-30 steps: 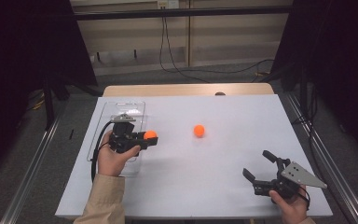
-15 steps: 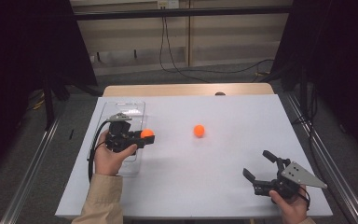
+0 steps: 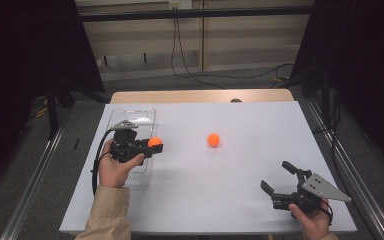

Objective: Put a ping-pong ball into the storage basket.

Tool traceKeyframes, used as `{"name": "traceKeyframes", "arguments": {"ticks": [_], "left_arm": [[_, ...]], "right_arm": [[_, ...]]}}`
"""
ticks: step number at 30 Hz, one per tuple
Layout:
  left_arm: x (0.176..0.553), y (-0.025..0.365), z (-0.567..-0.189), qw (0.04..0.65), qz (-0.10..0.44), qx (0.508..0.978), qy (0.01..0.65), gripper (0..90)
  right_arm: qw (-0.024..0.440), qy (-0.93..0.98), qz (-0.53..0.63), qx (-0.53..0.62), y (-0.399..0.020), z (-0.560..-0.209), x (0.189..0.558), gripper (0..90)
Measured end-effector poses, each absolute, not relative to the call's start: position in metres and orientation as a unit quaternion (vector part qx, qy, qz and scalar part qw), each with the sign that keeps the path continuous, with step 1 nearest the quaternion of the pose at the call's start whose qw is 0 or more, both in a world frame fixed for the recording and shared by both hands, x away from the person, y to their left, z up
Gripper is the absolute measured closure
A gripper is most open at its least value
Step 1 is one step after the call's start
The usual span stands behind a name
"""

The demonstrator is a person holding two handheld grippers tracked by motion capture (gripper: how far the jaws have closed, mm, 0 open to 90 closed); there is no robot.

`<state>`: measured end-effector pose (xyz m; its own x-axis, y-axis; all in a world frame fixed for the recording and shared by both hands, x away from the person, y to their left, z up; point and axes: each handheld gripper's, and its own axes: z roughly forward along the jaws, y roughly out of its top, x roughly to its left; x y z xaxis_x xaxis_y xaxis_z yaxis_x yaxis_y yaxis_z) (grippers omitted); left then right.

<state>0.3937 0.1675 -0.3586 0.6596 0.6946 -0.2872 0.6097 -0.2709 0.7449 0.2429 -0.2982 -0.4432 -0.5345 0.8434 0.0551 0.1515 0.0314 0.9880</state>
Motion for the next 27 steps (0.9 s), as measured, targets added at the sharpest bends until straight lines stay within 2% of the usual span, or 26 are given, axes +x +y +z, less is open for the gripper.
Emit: {"name": "traceKeyframes", "arguments": {"ticks": [27], "left_arm": [[0.396,0.181,-0.357,0.442,0.065,0.790,0.421,51.3]], "right_arm": [[0.296,0.653,0.584,0.381,-0.299,-0.443,0.243,3.0]]}}
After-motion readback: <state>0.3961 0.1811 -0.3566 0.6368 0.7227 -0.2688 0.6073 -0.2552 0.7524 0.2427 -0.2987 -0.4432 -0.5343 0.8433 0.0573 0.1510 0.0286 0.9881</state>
